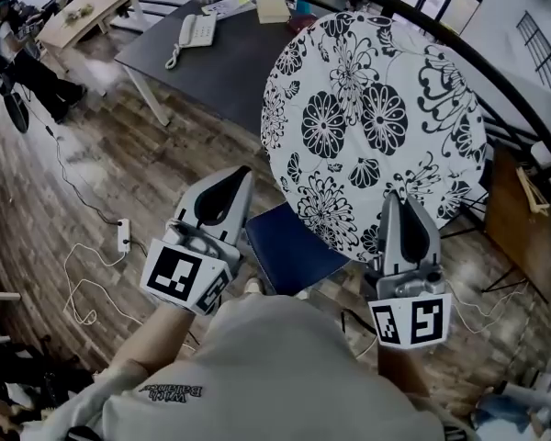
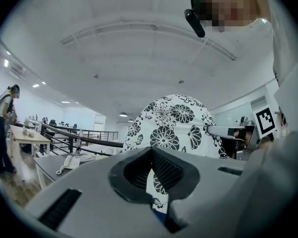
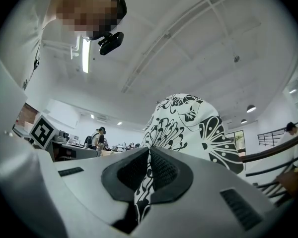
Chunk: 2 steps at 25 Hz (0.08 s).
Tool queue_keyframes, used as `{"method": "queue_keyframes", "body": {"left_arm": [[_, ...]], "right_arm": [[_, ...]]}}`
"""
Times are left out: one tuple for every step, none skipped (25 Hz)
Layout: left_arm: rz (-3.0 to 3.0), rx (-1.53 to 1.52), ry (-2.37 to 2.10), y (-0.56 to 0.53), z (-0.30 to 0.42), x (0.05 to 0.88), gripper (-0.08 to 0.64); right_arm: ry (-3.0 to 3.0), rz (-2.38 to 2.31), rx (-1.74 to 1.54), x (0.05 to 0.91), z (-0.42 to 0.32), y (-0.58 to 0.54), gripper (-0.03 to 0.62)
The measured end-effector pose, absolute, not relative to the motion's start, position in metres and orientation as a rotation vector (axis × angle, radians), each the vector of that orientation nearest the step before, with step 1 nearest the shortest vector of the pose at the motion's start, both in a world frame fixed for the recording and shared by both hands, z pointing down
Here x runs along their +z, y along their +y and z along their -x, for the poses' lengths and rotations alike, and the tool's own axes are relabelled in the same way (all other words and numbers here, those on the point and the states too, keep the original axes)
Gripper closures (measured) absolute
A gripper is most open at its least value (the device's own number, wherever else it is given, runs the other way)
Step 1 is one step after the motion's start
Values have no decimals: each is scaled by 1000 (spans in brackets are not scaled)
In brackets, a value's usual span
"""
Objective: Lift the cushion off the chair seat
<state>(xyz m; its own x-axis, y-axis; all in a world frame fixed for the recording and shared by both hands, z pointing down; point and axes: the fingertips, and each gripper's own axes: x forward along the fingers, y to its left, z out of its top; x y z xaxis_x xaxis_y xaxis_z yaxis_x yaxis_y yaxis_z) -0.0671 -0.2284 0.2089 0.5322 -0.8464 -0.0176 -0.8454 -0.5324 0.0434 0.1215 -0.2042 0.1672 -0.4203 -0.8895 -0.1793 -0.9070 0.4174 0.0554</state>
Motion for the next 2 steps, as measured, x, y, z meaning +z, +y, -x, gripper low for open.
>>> {"method": "queue_keyframes", "body": {"left_arm": [[-2725,-61,-1504,-227,66,208,555],[-2727,-66,-1503,-226,66,207,555]], "right_arm": [[2539,1616,216,167,-122,-204,589],[2539,1613,215,168,-122,-203,589]]}}
